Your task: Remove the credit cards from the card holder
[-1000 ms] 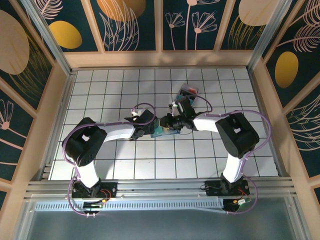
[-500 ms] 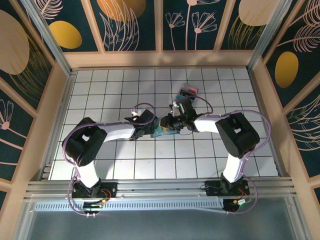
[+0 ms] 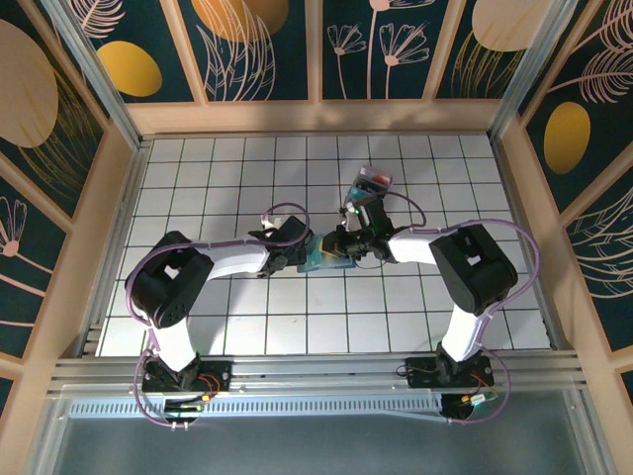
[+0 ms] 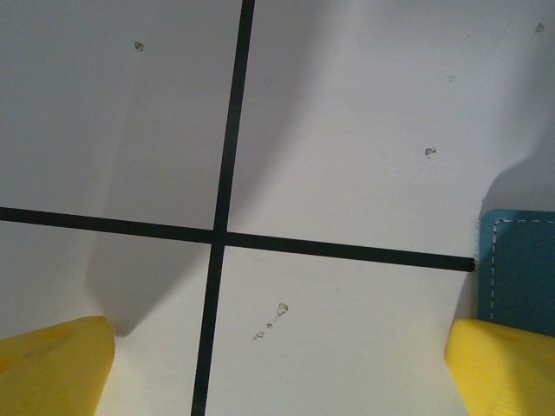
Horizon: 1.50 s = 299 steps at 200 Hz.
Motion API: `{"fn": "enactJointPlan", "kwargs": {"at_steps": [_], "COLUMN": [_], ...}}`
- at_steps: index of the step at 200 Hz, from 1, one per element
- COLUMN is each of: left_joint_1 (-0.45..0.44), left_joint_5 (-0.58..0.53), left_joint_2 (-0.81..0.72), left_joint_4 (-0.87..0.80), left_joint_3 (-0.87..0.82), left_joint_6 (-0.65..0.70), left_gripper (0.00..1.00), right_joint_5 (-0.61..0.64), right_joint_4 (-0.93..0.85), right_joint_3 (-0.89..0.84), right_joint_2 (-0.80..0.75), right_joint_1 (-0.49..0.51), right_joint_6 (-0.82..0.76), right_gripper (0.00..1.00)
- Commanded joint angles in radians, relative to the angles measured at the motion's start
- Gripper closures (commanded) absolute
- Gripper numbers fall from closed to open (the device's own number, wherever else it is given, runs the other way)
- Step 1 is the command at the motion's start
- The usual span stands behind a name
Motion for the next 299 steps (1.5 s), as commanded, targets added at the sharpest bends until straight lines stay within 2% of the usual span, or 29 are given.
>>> {"fn": "enactJointPlan", "kwargs": {"at_steps": [1, 56, 92, 126, 149, 220, 299], "left_joint_1": [0.006, 0.005, 0.005, 0.005, 0.006, -0.007, -0.026], "left_joint_5": [-0.018, -0.037, -0.036, -0.068, -0.048, 0.045, 0.068], "left_joint_2": [0.052, 0.035, 0.029, -0.052, -0.080, 0.023, 0.112], "left_joint_4": [-0.038, -0.046, -0.047, -0.013, 0.009, 0.050, 0.051], "left_joint_3": [0.001, 0.006, 0.041, 0.047, 0.060, 0.092, 0.100], "left_joint_6": [-0.008, 0.003, 0.020, 0.042, 0.074, 0.127, 0.132], "left_gripper": [0.01, 0.01, 0.01, 0.01, 0.01, 0.01, 0.01], "right_joint_5": [0.039, 0.122, 0.128, 0.128, 0.128, 0.120, 0.105], "right_joint_4": [-0.048, -0.154, -0.157, -0.157, -0.157, -0.145, -0.114], "right_joint_3": [0.001, 0.026, 0.024, 0.032, 0.037, 0.046, 0.044], "right_joint_2": [-0.047, -0.059, -0.067, -0.066, -0.061, -0.058, -0.049], "right_joint_1": [-0.030, -0.030, -0.028, -0.021, -0.019, -0.015, -0.015], "right_joint_6": [-0.049, -0.090, -0.088, -0.087, -0.086, -0.075, -0.054], "right_gripper": [1.00, 1.00, 1.00, 1.00, 1.00, 1.00, 1.00]}}
